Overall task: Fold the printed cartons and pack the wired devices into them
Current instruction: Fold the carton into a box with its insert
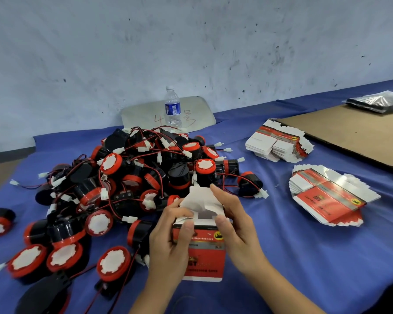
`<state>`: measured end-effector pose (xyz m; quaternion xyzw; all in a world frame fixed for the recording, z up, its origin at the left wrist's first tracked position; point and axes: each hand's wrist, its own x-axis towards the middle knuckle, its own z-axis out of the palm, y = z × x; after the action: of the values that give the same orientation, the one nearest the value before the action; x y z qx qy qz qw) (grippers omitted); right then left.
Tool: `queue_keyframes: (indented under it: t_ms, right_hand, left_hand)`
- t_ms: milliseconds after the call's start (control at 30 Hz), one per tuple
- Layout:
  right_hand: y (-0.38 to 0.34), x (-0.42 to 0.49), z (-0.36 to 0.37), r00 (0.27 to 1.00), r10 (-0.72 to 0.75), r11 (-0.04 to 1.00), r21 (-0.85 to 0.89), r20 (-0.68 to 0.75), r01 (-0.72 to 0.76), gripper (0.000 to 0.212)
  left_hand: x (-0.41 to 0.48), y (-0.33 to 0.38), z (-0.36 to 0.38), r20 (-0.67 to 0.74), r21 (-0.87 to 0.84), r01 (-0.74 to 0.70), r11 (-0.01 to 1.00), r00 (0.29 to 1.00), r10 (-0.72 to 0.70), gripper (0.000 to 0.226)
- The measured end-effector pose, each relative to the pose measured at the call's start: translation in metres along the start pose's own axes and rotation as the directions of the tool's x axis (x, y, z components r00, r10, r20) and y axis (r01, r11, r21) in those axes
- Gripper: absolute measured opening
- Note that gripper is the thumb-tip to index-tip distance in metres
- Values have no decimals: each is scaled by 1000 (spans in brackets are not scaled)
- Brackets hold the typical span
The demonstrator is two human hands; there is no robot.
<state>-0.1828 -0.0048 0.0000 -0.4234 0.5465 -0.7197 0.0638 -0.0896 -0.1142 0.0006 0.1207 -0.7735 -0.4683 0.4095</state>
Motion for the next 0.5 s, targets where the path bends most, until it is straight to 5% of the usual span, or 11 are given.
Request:
queue_keyframes:
  t_ms: [200,367,500]
  right_hand:
    - [-8,0,2,999,-3,999,50,42,1,13]
    - [-11,8,0,959,256,943,188,118,-275,17]
    - [-8,12,-10,814,496,756,312,302,-576,35]
  left_hand:
    - [1,-4,-1,19,-49,48,998,999,-47,41]
    - [5,-5,-6,0,-92,8,996,1000,-8,36]
    - [3,-7,-8,81,-82,-14,997,997,20,46]
